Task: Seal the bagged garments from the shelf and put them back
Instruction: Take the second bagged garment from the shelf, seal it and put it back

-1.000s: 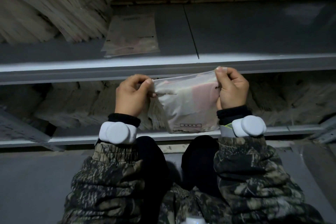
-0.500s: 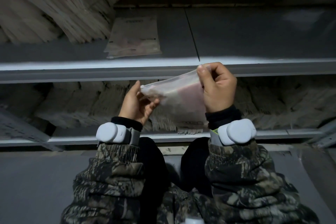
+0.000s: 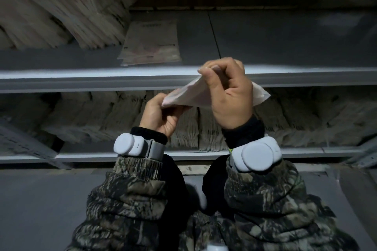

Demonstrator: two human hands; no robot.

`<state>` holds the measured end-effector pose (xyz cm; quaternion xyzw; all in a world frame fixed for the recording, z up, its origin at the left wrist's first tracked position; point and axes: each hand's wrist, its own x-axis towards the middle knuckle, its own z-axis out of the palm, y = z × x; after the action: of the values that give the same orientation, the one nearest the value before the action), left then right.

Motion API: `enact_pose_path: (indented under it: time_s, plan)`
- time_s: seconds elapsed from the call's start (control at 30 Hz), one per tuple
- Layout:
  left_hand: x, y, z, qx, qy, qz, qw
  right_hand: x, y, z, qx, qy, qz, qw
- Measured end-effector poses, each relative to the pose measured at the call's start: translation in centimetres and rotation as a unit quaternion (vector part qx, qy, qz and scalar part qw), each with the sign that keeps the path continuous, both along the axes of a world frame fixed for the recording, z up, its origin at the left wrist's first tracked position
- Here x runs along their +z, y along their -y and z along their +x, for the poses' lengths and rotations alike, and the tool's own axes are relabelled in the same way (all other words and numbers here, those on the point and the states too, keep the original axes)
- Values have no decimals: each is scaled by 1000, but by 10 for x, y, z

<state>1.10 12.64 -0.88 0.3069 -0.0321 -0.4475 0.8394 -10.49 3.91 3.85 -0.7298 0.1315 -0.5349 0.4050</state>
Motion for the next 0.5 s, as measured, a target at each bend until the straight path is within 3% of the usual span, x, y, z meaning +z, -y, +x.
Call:
enact_pose_path:
  time_s: [0.3,0.5]
  plan:
    - [19,-1,-11,-18,5,-98,995,21,-13,-10,-28,48,-79,995]
    - [21,-2,-16,20,68,-115,991,13,-11,-10,-2,29,-21,999]
